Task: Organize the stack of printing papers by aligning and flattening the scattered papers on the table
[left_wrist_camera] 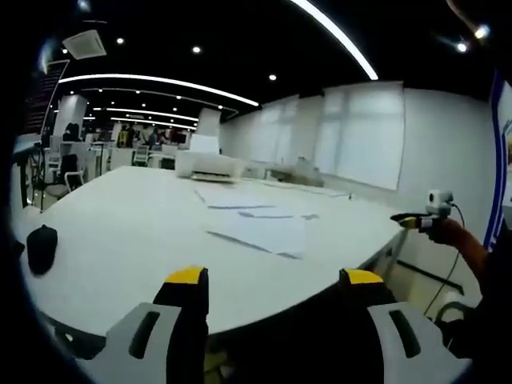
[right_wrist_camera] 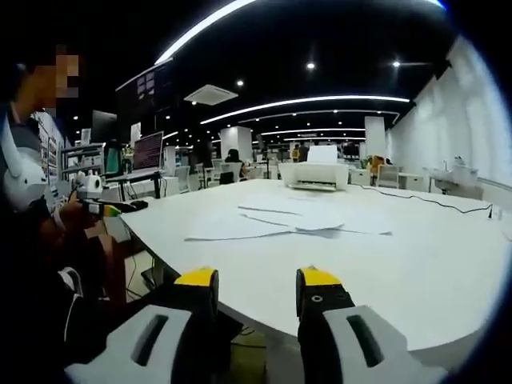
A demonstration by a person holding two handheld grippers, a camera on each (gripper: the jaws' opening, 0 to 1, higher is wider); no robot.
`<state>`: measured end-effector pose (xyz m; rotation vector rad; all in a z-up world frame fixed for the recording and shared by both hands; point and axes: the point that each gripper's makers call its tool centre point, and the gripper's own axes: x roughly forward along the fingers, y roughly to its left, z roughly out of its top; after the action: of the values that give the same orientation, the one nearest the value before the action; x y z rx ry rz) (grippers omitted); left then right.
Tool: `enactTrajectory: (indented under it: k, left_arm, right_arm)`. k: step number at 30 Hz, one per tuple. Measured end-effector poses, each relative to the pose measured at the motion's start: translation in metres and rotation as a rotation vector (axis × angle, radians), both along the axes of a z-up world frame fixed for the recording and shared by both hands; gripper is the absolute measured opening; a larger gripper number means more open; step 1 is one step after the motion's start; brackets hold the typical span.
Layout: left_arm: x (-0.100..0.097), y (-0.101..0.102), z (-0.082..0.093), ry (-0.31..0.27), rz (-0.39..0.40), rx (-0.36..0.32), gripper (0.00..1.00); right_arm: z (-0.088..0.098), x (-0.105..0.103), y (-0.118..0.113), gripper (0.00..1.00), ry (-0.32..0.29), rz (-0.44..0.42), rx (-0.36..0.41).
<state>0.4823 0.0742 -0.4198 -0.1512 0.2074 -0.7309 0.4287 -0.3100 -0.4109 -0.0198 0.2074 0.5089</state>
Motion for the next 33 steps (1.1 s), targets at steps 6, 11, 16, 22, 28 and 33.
enactTrajectory:
  k: [6, 11, 16, 22, 28, 33]
  left_arm:
    - [0.0001, -0.0007, 0.0006, 0.0, -0.002, -0.001, 0.69]
    - [0.0001, -0.0011, 0.0006, 0.0, -0.004, 0.001, 0.69]
    - [-0.0004, -0.0019, 0.0002, 0.001, -0.007, 0.0, 0.68]
    - [-0.001, -0.0034, 0.0002, 0.002, -0.011, -0.001, 0.68]
    - [-0.0023, -0.0042, -0.0011, 0.004, -0.014, 0.003, 0.67]
    - [-0.0028, -0.0045, -0.0015, 0.006, -0.015, -0.001, 0.67]
  right_arm:
    - [-0.0008, 0.0007, 0.0011, 0.34, 0.003, 0.003, -0.005]
    - [-0.0011, 0.0011, 0.0004, 0.34, 0.003, 0.003, -0.006]
    - [-0.0019, 0.0007, -0.0003, 0.34, 0.004, 0.003, -0.006]
    - [-0.0028, 0.0001, -0.0011, 0.34, 0.005, -0.002, -0.004]
    - [-0.0026, -0.0001, -0.0011, 0.34, 0.003, -0.001, -0.001]
    - [-0.0044, 0.0002, -0.0017, 0.35, 0.008, -0.002, -0.005]
